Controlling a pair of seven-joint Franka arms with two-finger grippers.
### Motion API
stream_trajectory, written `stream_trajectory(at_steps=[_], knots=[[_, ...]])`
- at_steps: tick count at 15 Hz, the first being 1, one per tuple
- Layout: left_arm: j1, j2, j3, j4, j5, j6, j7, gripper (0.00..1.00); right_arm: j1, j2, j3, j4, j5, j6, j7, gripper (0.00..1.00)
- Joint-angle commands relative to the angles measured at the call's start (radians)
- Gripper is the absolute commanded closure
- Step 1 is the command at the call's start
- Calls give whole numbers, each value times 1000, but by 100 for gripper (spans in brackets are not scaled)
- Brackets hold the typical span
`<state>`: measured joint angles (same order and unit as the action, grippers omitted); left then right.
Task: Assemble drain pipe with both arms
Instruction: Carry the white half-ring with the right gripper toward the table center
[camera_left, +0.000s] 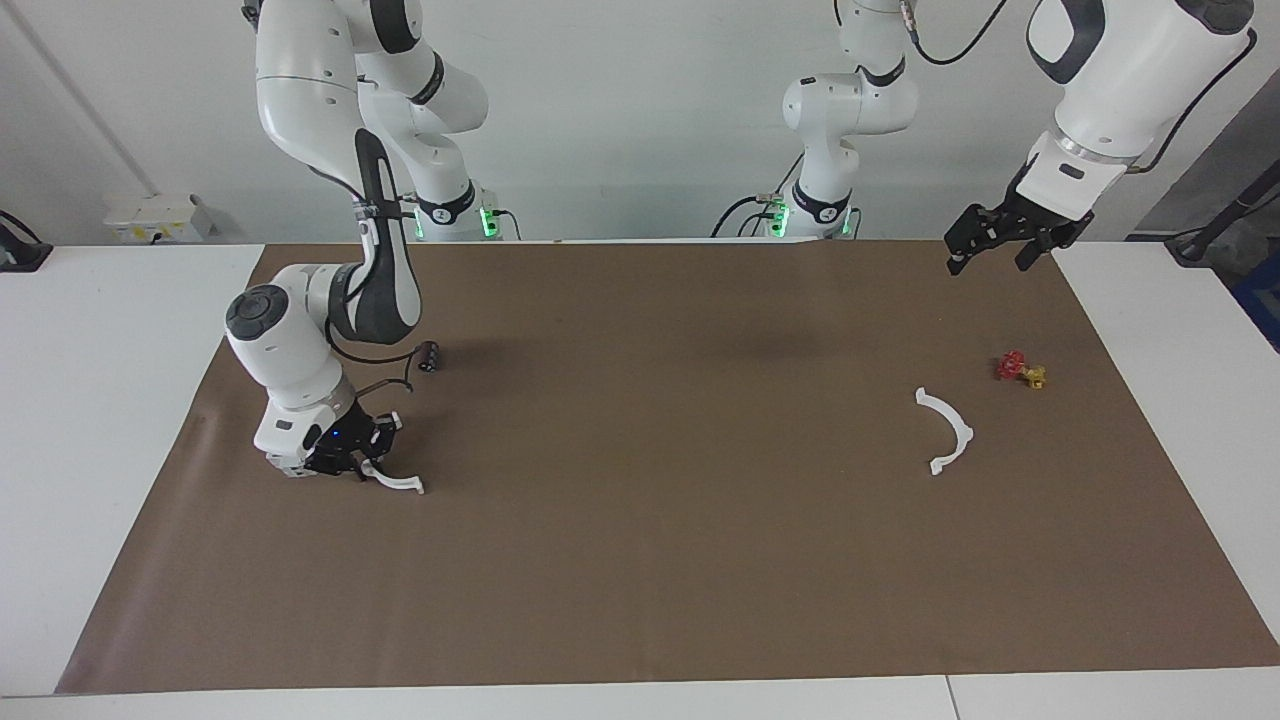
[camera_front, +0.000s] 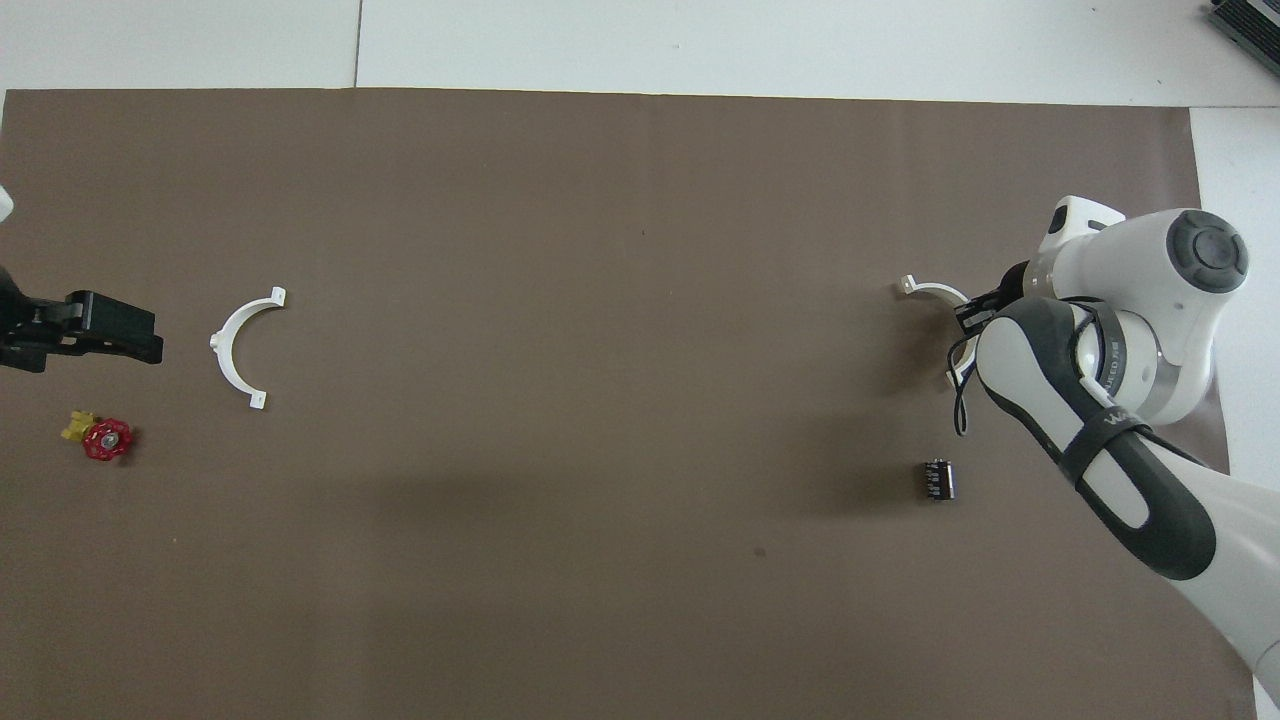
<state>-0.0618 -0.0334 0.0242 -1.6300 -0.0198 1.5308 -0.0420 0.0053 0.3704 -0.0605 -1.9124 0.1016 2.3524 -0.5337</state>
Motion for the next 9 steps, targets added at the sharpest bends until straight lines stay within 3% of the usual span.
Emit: stream_trajectory(at_steps=[1, 4, 9], knots=[[-4, -19, 5, -16, 15, 9, 1, 0, 31, -21, 8, 99, 15, -155, 160, 100], [-4, -19, 3, -16, 15, 9, 1, 0, 146, -27, 8, 160, -25, -249, 450, 100], [-4, -19, 3, -16, 15, 9, 1, 0, 338, -18, 10, 151, -29, -222, 693, 100]])
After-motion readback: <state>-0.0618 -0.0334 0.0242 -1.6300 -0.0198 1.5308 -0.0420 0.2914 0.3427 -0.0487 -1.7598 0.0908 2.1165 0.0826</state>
